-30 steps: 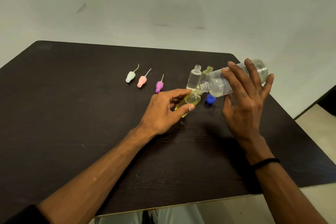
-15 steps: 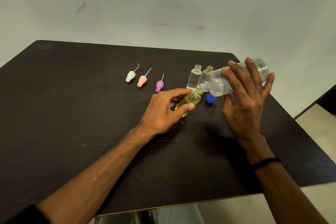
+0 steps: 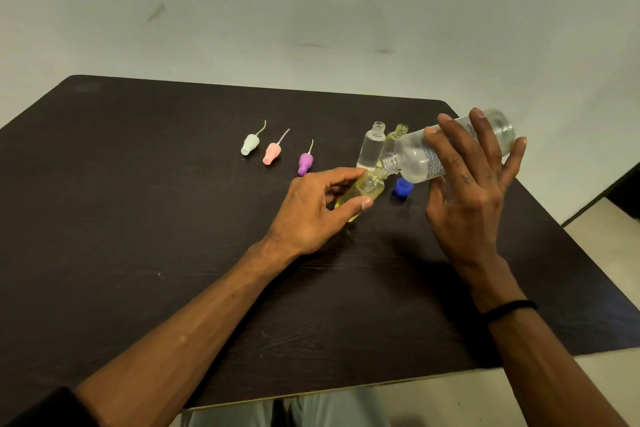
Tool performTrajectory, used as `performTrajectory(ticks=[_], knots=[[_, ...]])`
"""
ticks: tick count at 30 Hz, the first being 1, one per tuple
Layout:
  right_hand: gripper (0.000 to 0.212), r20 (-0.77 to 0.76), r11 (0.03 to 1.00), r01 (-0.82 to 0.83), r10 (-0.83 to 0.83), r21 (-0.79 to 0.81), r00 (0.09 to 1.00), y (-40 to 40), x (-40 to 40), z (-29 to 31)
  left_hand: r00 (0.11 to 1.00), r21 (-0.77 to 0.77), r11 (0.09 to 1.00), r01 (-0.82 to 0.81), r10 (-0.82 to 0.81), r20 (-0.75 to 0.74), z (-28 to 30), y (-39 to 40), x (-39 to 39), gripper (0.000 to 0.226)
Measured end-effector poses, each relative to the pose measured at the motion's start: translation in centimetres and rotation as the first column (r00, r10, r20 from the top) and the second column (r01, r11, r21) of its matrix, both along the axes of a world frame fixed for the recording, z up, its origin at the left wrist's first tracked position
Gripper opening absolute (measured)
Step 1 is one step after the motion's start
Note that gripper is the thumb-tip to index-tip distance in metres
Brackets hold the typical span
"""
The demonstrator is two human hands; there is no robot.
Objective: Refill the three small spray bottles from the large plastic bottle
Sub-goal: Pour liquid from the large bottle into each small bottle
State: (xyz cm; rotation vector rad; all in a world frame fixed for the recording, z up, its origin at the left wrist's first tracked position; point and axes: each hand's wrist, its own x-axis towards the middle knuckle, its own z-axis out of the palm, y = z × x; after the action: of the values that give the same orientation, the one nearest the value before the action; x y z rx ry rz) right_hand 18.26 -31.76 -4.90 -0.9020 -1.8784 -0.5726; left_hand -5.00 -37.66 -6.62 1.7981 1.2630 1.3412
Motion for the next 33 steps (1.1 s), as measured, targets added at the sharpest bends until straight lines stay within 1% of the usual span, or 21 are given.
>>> performTrajectory(ticks=[17,25,33], knots=[[0.07,0.01,1.0,0.008,-0.008,0.011,1.0,-0.09,-0.05,0.17,1.0,-0.005,1.0,0.005,-0.005,0.007,-0.11,0.08,-0.05,0.049],[0.066,0.005,1.0,0.006,-0.006,0.011,1.0,-0.12,-0.12,0.17,1.0,0.002,1.0,0.008,-0.008,0.011,-0.03,-0.03,-0.08,0.048],[0.071,0.011,1.0,0.004,-0.004,0.028,1.0,0.0,0.04,0.14,1.0,0.012,1.0,0.011,-0.012,0.017,-0.02,-0.07,-0.03,0.047]])
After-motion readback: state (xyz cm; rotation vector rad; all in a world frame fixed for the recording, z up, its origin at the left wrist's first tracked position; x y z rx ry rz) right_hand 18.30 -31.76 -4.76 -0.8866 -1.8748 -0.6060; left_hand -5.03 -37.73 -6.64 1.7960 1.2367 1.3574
